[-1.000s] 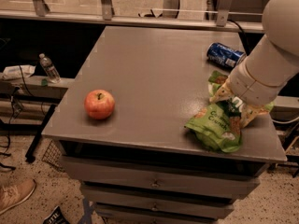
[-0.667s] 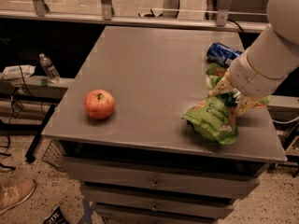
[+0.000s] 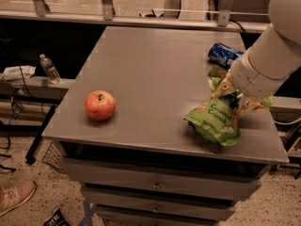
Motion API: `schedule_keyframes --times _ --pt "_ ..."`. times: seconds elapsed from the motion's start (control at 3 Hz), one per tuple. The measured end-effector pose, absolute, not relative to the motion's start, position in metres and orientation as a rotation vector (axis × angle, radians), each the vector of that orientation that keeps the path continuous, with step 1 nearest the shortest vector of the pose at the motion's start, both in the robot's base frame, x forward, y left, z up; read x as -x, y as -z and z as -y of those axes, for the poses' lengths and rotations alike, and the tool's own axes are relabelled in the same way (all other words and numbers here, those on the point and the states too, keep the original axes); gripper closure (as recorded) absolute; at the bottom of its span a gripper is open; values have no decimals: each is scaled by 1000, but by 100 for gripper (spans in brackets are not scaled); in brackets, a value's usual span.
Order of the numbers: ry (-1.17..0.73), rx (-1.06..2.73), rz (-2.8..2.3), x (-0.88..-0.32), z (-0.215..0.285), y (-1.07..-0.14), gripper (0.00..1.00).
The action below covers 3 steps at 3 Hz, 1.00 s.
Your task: Move green rice chip bag near apple
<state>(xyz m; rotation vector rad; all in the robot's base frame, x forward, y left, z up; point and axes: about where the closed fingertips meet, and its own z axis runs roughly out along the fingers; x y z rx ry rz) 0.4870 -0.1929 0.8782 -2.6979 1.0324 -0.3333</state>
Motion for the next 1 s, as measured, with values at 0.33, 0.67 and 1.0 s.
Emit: schedule_keyframes --times 0.33,0.67,1.0 --pt "358 2730 -955 -491 181 -883 100" --pt "433 2781 -767 -497 155 -905 100" --pt "479 2814 -610 -500 133 -920 100"
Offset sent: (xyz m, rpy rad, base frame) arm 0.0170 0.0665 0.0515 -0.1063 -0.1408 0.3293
